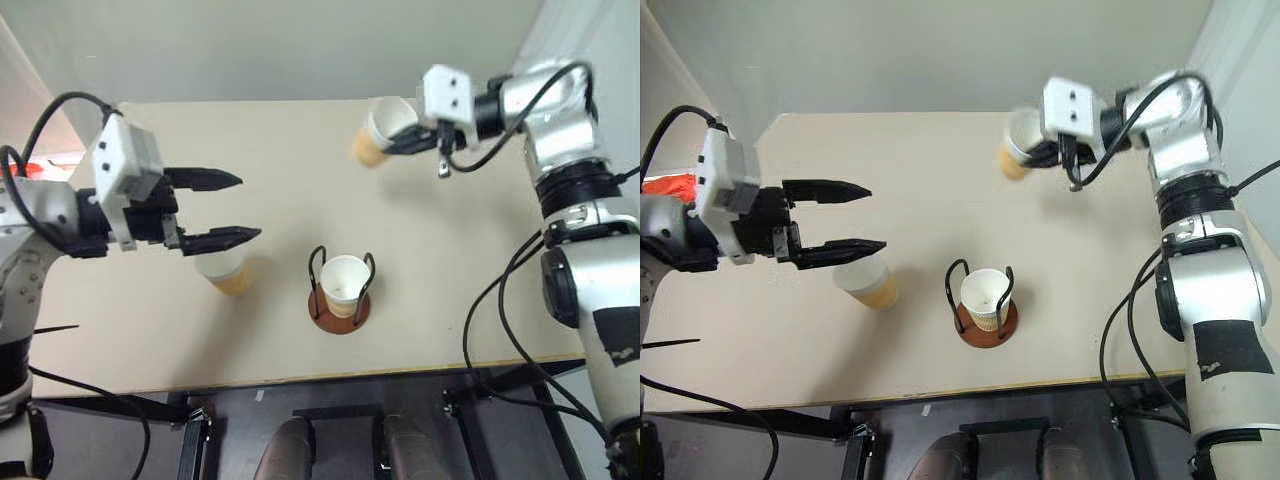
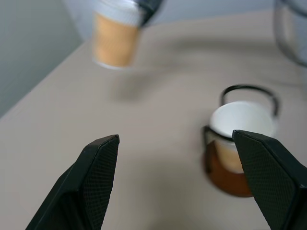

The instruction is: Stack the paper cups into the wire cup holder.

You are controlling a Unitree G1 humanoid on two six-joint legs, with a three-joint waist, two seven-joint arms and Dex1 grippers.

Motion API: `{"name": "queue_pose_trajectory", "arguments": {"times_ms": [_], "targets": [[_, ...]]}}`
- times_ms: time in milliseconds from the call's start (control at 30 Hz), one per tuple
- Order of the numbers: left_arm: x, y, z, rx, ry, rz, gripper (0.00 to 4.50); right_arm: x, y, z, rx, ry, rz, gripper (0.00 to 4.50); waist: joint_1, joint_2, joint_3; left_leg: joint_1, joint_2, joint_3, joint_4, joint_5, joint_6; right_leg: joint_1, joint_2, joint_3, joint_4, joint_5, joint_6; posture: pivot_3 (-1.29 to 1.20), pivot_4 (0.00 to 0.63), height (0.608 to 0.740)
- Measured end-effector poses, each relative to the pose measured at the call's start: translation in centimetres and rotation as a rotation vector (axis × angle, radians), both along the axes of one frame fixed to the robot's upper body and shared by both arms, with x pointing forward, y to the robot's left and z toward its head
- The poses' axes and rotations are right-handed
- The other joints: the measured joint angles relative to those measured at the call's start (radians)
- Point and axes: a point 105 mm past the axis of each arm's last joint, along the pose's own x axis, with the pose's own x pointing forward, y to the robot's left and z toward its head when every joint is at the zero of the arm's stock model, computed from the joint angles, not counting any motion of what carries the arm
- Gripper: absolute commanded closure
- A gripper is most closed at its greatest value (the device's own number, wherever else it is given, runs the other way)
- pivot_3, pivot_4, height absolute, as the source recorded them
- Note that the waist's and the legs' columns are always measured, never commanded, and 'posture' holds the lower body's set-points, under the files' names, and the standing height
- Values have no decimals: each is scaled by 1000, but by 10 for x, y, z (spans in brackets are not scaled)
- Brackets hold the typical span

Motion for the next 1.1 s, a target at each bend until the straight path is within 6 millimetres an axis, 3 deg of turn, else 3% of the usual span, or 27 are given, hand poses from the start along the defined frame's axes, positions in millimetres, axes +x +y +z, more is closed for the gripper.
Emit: {"name": "queue_pose_trajectory", "arguments": {"times_ms": [67, 133, 233, 300, 533, 700, 867, 1100], "targets": [[-13, 6, 0, -5, 55, -46, 350, -32, 4, 3, 6, 33, 125, 4439, -1, 0, 0, 1, 3, 0, 1, 3, -11, 2, 5, 2, 1, -5, -6, 0, 150, 740], [-23, 9, 3, -18, 86, -83, 350, -53, 10, -1, -5, 77, 205, 4439, 2, 0, 0, 2, 6, 0, 1, 2, -12, 3, 7, 2, 2, -8, -8, 0, 150, 740], [-31, 12, -1, -5, 137, -110, 350, -67, 17, -14, -57, 109, 252, 4439, 2, 0, 0, 4, 9, 0, 1, 2, -11, 3, 8, 2, 4, -8, -8, 0, 150, 740], [-32, 15, -7, 5, 179, -105, 350, -70, 12, -22, -93, 135, 247, 4439, 3, 0, 0, 4, 9, 0, 1, -2, -3, 2, 8, 2, 6, -8, -8, 0, 150, 740], [-35, 15, -19, 29, 217, -97, 350, -84, 8, -51, -210, 184, 289, 4439, -6, -1, 0, 12, 10, 1, 2, 1, -3, 4, 9, 3, 17, -12, -15, 0, 150, 740], [-34, 15, -21, 37, 217, -86, 350, -97, 17, -61, -241, 192, 363, 4439, -12, -1, -1, 16, 11, 1, -1, 5, -3, 5, 10, 4, 19, -13, -16, 0, 150, 740], [-33, 15, -21, 45, 201, -77, 350, -93, 28, -71, -270, 155, 371, 4439, -14, -2, -1, 16, 11, 1, -2, 5, -3, 4, 10, 4, 20, -14, -18, 0, 150, 740], [-33, 17, -25, 46, 212, -63, 350, -83, 27, -77, -300, 132, 326, 4439, -14, -2, -1, 15, 11, 1, -1, 1, -4, 4, 10, 3, 19, -16, -22, 0, 150, 740]]}}
